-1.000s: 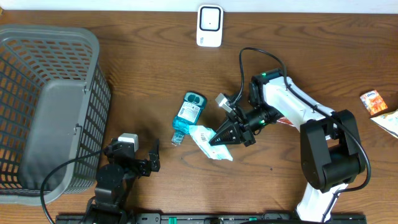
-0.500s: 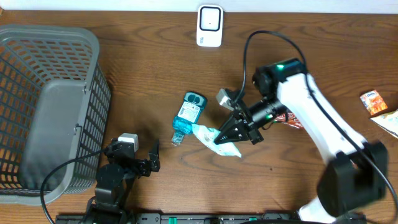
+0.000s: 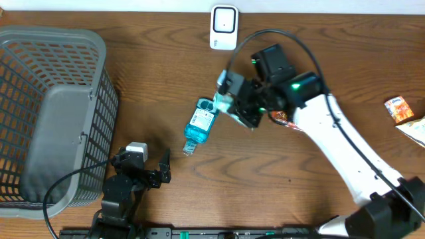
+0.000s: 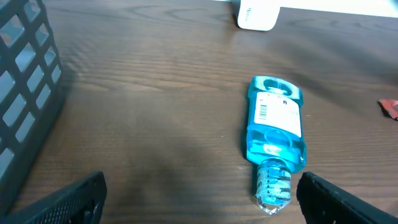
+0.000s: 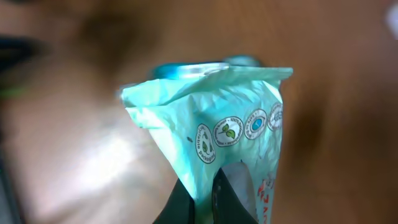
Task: Scan the item barcode
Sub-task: 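Carry the wet-wipes package up to the white scanner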
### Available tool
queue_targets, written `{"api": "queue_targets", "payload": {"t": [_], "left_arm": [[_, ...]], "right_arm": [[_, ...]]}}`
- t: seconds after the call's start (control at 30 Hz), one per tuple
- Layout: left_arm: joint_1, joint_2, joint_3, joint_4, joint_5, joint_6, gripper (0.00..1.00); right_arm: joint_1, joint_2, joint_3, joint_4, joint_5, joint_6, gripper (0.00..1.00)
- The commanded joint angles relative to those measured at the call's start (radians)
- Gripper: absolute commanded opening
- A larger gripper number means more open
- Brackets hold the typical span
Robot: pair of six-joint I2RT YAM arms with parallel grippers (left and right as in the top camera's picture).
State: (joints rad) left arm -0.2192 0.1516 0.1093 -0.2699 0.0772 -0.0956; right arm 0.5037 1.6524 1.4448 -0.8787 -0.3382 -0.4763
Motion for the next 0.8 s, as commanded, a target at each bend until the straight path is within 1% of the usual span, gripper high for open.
{"api": "queue_targets", "payload": {"t": [0.0,0.1,0.23,0.33,0.43,0.5,0.63,0.77], "left_arm": [[-0.003,0.003,-0.023,-0.008,0.012,0.016,0.98],[-0.003,0.003,-0.023,-0.008,0.012,0.016,0.98],[-0.003,0.003,-0.023,-0.008,0.012,0.016,0.98],[-0.003,0.003,-0.023,-0.008,0.012,0.016,0.98],[-0.003,0.003,-0.023,-0.008,0.012,0.016,0.98],[-0.003,0.003,-0.023,-0.008,0.012,0.016,0.98],[-0.003,0.003,-0.023,-0.008,0.012,0.016,0.98],[-0.003,0.003,-0.023,-0.008,0.012,0.016,0.98]], "right_arm": [[0.026,0.084,-0.006,0.077,0.334,0.125,0.01],[0.027,0.163,-0.006,0.198,0.463,0.129,0.01],[0.010,0.268,0.001,0.408,0.619,0.151,0.01],[-0.006,0.359,0.058,0.552,0.710,0.128,0.01],[-0.024,0.450,0.156,0.599,0.737,0.064,0.01],[-0.034,0.518,0.245,0.599,0.763,0.037,0.01],[-0.050,0.658,0.460,0.598,0.826,-0.050,0.01],[-0.051,0.787,0.670,0.597,0.879,-0.181,0.01]]}}
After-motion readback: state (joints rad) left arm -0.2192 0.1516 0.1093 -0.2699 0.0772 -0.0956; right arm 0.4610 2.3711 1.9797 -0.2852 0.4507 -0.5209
